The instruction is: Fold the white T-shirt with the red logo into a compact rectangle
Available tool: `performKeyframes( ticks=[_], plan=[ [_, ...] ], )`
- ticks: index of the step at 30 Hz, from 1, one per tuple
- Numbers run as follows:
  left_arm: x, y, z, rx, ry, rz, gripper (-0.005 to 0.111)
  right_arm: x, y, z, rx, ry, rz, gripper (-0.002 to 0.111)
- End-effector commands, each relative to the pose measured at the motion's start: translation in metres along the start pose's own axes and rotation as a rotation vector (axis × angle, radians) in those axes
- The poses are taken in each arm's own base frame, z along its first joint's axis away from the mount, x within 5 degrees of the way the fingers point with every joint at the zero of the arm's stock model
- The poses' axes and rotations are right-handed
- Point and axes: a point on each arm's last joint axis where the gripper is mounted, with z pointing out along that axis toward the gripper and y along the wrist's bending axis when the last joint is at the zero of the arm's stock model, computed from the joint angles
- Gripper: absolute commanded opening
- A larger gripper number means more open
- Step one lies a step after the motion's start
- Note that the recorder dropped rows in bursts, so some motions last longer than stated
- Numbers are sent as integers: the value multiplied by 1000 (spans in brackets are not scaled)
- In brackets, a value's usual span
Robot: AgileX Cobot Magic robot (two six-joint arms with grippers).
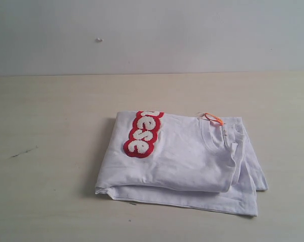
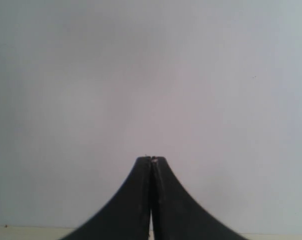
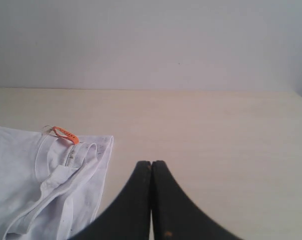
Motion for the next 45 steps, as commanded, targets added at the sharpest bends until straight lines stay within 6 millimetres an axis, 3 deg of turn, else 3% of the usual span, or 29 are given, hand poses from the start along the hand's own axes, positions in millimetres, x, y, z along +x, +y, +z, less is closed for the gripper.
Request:
performKeyframes(
  ticks=[1, 32, 40, 45],
  plan=[
    [1, 0, 0, 4, 2, 0, 0, 1, 0, 0, 4, -1, 5, 0],
    [1, 0, 0, 46, 8, -11, 0, 1, 0, 0, 4, -1, 3, 0],
    [1, 2, 0, 32, 5, 59, 0, 1, 0, 0, 4, -1, 3, 0],
    [8, 2, 0, 24, 74, 57, 0, 1, 0, 0, 4, -1, 5, 0]
  ],
)
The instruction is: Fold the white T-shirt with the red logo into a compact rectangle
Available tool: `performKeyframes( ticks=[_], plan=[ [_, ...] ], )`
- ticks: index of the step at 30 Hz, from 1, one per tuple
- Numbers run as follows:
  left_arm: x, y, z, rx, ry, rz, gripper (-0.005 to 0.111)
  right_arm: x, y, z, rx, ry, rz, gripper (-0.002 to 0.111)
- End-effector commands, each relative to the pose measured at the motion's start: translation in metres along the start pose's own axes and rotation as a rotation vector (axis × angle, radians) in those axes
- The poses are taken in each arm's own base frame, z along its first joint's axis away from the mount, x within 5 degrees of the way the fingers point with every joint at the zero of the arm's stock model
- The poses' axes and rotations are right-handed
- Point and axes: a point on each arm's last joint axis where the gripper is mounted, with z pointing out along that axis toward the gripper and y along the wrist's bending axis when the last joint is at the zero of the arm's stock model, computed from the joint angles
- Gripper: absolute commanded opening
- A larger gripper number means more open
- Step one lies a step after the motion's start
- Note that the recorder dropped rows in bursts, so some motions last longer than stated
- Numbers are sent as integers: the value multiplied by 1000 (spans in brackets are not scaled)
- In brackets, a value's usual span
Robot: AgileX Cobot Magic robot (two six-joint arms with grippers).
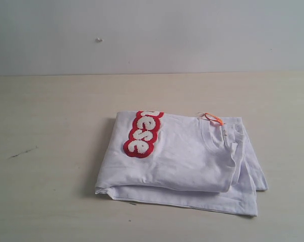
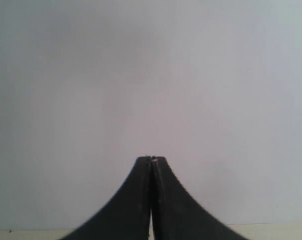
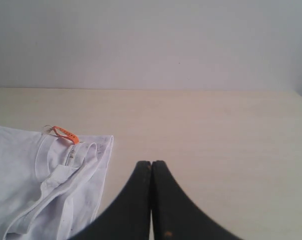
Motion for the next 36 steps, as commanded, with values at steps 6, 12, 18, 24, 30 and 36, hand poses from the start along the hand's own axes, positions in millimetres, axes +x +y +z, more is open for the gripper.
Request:
performKeyframes(
  ticks=[6, 12, 18, 24, 30, 36],
  plan=[
    [11, 1, 0, -16, 111, 100, 0, 1, 0, 0, 3, -3, 3, 0],
    [14, 2, 0, -78, 122, 233, 0, 1, 0, 0, 3, -3, 3, 0],
    [35, 6, 7, -138, 168, 249, 0, 1, 0, 0, 3, -3, 3, 0],
    [63, 10, 14, -145, 188, 216, 0, 1, 0, 0, 3, -3, 3, 0],
    [85, 13, 17, -145, 223, 213, 0, 1, 0, 0, 3, -3, 3, 0],
    [103, 15, 18, -144, 246, 212, 0, 1, 0, 0, 3, -3, 3, 0]
  ],
)
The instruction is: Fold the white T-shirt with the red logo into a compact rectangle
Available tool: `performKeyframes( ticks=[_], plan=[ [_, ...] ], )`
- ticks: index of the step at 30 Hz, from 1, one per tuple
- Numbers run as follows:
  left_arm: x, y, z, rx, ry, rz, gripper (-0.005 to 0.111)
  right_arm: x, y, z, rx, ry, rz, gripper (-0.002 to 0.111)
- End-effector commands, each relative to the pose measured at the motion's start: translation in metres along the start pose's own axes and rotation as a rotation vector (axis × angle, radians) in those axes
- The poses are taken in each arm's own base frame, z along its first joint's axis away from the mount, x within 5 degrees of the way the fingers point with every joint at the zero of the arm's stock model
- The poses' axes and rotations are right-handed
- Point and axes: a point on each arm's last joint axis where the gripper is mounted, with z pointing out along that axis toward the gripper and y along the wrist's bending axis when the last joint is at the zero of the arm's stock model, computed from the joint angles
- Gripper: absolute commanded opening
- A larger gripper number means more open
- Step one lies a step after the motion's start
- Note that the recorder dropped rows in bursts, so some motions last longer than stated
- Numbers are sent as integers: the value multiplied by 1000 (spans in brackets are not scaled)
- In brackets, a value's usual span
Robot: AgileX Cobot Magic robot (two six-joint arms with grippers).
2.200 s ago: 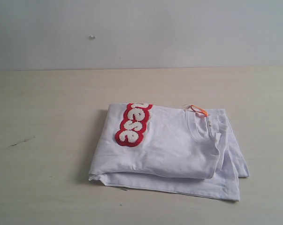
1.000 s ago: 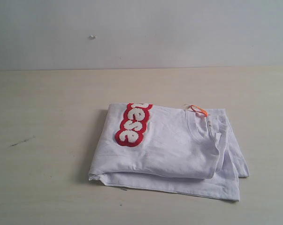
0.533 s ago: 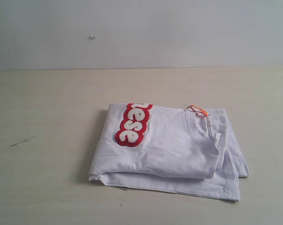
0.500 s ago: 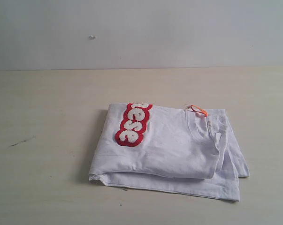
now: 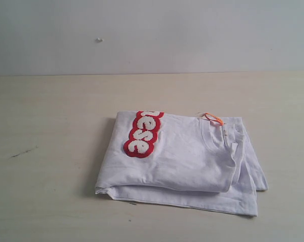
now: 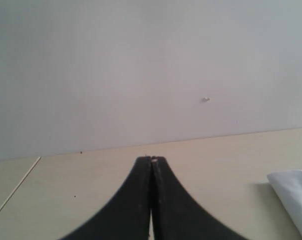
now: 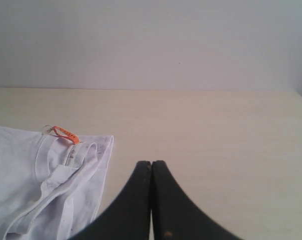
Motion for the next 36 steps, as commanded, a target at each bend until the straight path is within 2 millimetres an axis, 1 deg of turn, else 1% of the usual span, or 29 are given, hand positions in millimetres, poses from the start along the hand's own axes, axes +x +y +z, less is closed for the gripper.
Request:
performKeyframes(
  ticks=[1, 4, 10, 14, 16, 18, 19, 20, 24, 27, 36],
  plan=[
    [11, -1, 3, -1, 4, -7, 0, 1, 0, 0, 3, -3, 3, 0],
    [21, -2, 6, 3, 33, -7, 0, 1, 0, 0, 3, -3, 4, 0],
    [34, -4, 8, 7, 74, -7, 0, 1, 0, 0, 3, -3, 2, 0],
    [51, -6, 11, 13, 127, -7, 0, 1, 0, 0, 3, -3, 2, 0],
    [64, -7, 12, 17, 164, -9, 0, 1, 0, 0, 3, -3, 4, 0],
    [65, -8, 12, 18, 171, -17, 0, 1, 0, 0, 3, -3, 4, 0],
    [69, -8, 11, 22, 218, -20, 0, 1, 0, 0, 3, -3, 4, 0],
    [70, -8, 11, 23, 226, -20, 0, 1, 0, 0, 3, -3, 4, 0],
    [70, -8, 11, 24, 230, -14, 0, 1, 0, 0, 3, -3, 2, 0],
    [73, -9, 10, 23, 269, -114, 0, 1, 0, 0, 3, -3, 2, 0],
    [73, -9, 10, 24, 269, -108, 0, 1, 0, 0, 3, -3, 3, 0]
  ],
)
